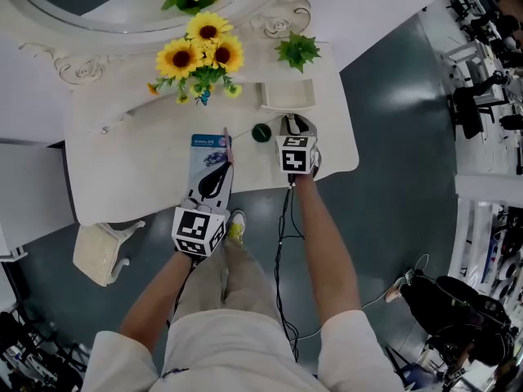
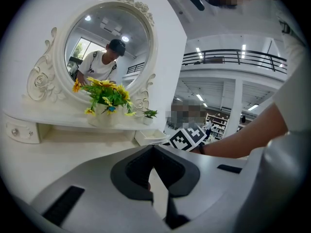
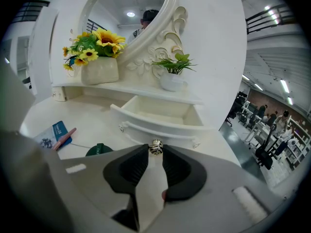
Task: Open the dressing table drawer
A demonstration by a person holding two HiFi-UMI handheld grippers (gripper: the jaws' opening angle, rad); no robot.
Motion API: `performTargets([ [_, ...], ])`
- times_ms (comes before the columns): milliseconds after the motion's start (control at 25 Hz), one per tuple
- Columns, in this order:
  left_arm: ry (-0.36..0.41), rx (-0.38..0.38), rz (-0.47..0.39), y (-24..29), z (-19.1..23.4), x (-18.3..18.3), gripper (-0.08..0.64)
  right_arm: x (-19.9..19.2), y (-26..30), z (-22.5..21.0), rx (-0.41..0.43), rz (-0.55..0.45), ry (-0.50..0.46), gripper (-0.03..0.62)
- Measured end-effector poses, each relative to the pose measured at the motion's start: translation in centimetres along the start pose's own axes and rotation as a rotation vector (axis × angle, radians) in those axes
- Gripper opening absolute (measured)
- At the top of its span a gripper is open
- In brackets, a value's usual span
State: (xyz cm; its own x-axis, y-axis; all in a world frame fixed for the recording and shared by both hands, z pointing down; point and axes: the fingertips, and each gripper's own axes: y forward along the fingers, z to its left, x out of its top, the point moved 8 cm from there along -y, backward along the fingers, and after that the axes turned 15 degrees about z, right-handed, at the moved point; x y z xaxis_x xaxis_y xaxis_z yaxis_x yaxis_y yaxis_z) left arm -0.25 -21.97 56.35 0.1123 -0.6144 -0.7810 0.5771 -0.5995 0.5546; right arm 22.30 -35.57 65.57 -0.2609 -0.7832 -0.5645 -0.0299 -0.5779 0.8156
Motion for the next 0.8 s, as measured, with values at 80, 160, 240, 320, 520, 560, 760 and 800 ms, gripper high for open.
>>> performTargets([
  [80,-0.002,0.002,-0.001,-0.1,0.0,0.1,0.009,0.0,-0.1,0.0,0.001,0.002,-0.004,0.103],
  [160,-0.003,0.004,0.000,-0.2,0.0,0.2,0.009,0.0,-0.1,0.1,0.004,0.005,-0.005,0.103],
  [240,-0.005,0.005,-0.001,-0.2,0.0,0.2,0.009,0.0,-0.1,0.1,0.001,0.006,-0.008,0.103],
  [320,-0.006,0.004,-0.002,-0.3,0.0,0.3,0.009,-0.1,0.0,0.0,-0.005,0.005,-0.012,0.103],
  [520,0.014,0.005,0.007,-1.3,-0.2,0.6,0.009,-0.2,-0.1,0.0,0.006,0.004,-0.025,0.103],
  [560,0.020,0.005,0.007,-1.5,-0.3,0.8,0.009,-0.2,-0.1,0.0,0.011,0.005,-0.025,0.103],
  [760,0.041,0.004,-0.007,-1.9,-0.2,2.2,0.009,0.3,0.0,-0.2,0.020,0.023,-0.015,0.104],
  [800,0.042,0.005,-0.010,-2.0,-0.2,2.5,0.009,0.3,0.0,-0.2,0.019,0.027,-0.017,0.104],
])
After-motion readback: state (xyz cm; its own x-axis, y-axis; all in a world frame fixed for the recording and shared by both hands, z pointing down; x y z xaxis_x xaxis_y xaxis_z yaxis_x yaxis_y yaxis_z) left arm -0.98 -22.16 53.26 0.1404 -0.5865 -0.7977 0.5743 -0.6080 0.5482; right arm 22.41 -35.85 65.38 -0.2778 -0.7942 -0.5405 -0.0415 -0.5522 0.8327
